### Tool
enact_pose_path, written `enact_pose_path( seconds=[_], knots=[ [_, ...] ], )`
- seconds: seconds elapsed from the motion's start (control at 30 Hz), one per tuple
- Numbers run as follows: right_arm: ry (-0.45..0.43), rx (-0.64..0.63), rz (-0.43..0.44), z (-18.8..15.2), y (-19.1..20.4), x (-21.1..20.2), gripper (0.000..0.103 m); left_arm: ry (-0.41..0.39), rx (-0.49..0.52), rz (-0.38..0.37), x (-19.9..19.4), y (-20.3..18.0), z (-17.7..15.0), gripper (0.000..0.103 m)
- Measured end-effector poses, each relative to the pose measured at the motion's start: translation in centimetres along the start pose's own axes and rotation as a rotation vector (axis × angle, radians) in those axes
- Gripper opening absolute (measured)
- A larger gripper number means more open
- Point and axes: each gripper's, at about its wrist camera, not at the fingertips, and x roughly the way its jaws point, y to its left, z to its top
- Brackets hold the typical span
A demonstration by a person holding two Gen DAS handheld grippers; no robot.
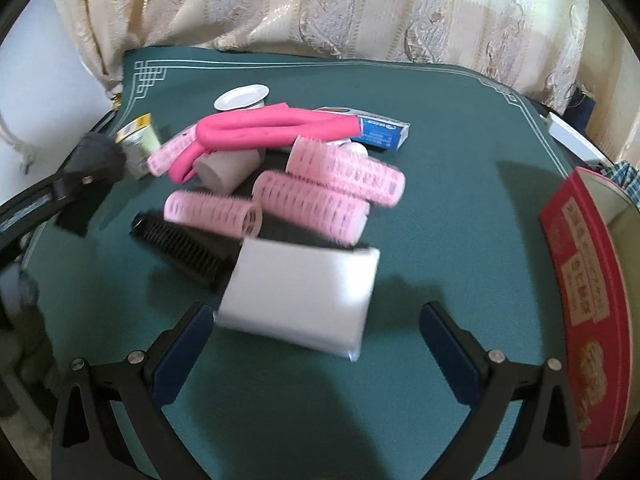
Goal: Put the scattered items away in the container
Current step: 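Grasp the black hair dryer nozzle with the left gripper while the right grasps the white packet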
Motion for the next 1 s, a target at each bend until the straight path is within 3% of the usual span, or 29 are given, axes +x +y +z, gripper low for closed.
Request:
enact_pose_path(
  seconds=[0.1, 0.3, 0.53, 0.73, 0.87, 1.0],
  knots=[
    [0.006, -0.003, -0.014, 0.3, 0.4, 1.0, 0.098, -0.006, -0.006, -0.001, -0.2, -0.1, -0.1, 0.050],
    [-0.032, -0.001, -0.048, 0.1, -0.2, 0.8, 0.082, -0.005, 0.027, -0.009, -0.1, -1.1, -0.5, 0.050],
    [-0.078, 0.035, -0.006, -0.9, -1.2, -0.6, 0.080, -0.010, 0.063, -0.016, -0.2, -1.9, -0.9, 0.050],
    [-0.149, 0.071, -0.020, -2.1, -3.3, -4.5, 0.080, -0.015, 0.084, -0.040, -0.3, -2.9, -1.2, 0.050],
    [-0.203, 0.123, -0.054, -3.1, -5.9, -7.2, 0.080, -0.012, 0.084, -0.057, -0.8, -3.8, -1.5, 0.050],
    [-0.285, 0.161, -0.133, -4.1, -8.7, -10.3, 0.081, -0.027, 0.123, -0.105, -2.2, -7.1, -2.0, 0.050]
  ],
)
